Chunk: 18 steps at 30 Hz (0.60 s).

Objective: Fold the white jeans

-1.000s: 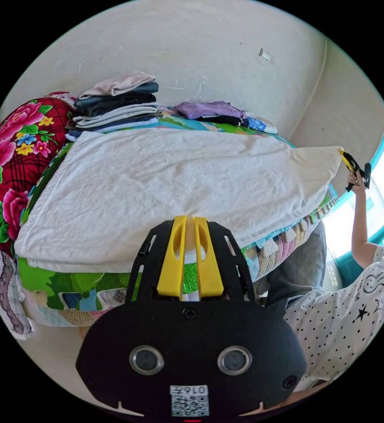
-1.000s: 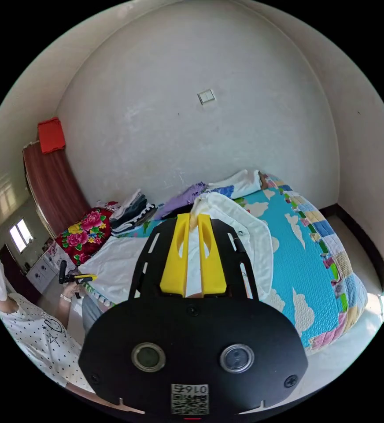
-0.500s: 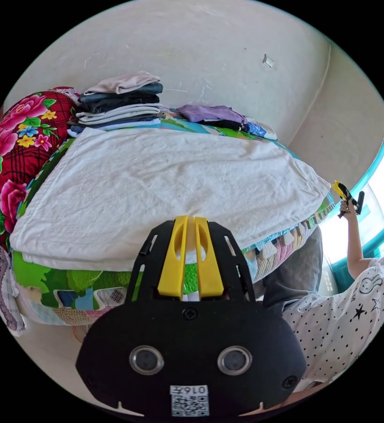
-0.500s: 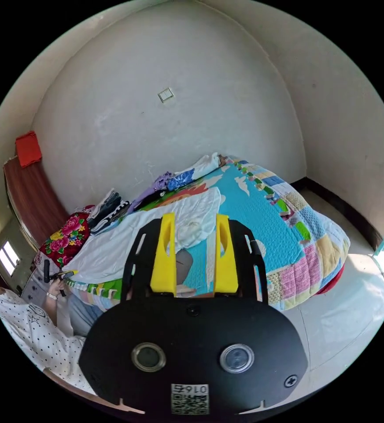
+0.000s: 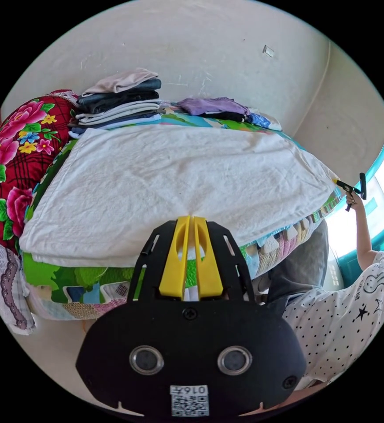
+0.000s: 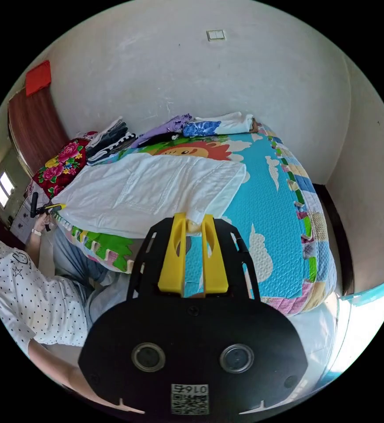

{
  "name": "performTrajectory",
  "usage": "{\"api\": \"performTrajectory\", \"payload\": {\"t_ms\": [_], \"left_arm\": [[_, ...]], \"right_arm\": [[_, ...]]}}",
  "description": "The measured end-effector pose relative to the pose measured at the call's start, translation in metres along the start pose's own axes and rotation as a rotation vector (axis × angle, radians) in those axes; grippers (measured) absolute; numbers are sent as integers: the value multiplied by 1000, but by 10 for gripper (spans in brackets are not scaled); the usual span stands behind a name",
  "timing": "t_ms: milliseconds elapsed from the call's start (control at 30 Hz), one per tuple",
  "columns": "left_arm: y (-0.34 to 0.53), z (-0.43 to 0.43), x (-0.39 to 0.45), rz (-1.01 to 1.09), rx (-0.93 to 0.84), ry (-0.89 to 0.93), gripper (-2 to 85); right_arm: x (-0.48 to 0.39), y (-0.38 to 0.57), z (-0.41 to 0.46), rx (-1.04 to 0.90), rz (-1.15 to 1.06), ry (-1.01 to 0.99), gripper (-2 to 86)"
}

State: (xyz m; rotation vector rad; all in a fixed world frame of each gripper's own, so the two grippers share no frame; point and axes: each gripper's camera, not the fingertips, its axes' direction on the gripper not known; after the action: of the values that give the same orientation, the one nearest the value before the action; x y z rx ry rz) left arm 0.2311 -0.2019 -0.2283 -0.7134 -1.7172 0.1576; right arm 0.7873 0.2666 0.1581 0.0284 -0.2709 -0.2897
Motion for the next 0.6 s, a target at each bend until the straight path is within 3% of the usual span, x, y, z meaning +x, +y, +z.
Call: {"api": "performTrajectory", "payload": {"t_ms": [133,333,500,600], "left_arm": [[-16,1,7,4,-49,38,-6],[-115,-14,71,231,104,128,28],[-255,61,188,454,96,181,45],[-322,123,247,456,40,190,59]], "right_arm": [[-5,-10,6,-10,54,-64,69],[-46,-53,-31,256,-24,179,88],[-100,-134,13,230,-169,60,111],[-159,-187,63,202,-329,48,117]]}}
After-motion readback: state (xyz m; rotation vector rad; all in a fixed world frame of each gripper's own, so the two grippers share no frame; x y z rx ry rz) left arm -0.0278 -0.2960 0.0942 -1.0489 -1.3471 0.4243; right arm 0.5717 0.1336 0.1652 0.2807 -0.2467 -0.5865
